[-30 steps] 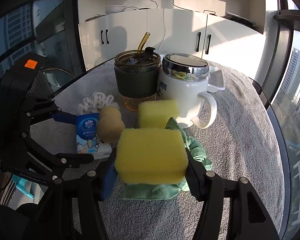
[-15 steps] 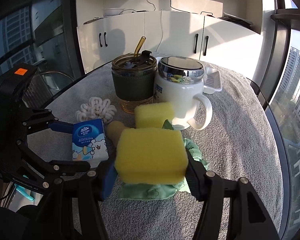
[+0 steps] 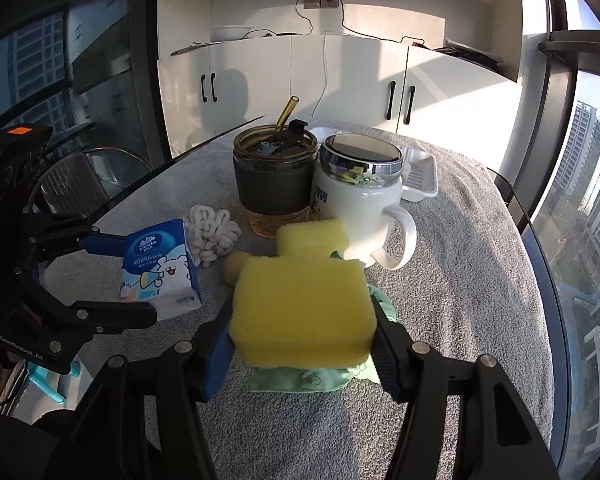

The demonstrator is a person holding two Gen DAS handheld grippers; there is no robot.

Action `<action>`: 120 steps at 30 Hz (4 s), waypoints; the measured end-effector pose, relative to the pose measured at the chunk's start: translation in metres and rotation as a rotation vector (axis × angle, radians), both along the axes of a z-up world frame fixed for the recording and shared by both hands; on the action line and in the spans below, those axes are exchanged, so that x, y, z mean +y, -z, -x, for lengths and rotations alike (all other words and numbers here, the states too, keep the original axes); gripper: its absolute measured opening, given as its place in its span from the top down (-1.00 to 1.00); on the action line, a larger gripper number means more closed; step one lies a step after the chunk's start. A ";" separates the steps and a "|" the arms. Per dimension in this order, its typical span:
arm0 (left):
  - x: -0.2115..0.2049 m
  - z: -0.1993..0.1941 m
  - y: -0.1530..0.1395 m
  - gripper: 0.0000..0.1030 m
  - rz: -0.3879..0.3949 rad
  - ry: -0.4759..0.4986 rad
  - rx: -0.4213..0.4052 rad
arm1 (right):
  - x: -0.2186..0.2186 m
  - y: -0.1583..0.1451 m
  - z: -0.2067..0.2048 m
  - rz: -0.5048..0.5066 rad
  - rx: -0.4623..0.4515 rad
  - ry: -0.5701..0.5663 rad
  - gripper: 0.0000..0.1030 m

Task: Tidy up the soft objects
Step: 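Carry the sponge and tissue pack to the white tray and release both, then move both tools back toward the white knotted cloth and green cloth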

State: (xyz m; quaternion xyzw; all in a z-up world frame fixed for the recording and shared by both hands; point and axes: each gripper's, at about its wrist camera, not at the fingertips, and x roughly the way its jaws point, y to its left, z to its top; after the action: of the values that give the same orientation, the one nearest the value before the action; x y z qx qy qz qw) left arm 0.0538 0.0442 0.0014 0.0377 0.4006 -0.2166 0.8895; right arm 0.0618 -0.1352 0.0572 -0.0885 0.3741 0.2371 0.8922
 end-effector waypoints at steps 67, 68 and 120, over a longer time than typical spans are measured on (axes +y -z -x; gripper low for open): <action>-0.013 -0.400 0.036 -0.49 -0.180 0.053 0.018 | 0.031 0.087 -0.412 0.228 0.153 -0.137 -0.25; -0.014 -0.400 0.036 -0.50 -0.187 0.051 0.016 | 0.031 0.087 -0.411 0.226 0.153 -0.136 -0.26; 0.080 -0.156 -0.057 -1.00 0.012 -0.173 -0.222 | -0.068 -0.061 -0.200 0.024 -0.055 0.019 -1.00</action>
State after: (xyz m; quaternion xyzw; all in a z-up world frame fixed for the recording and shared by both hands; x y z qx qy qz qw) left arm 0.2097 0.1238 0.0582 0.0214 0.3004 -0.1358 0.9439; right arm 0.2620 -0.2032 0.1180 -0.1019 0.3532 0.2217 0.9032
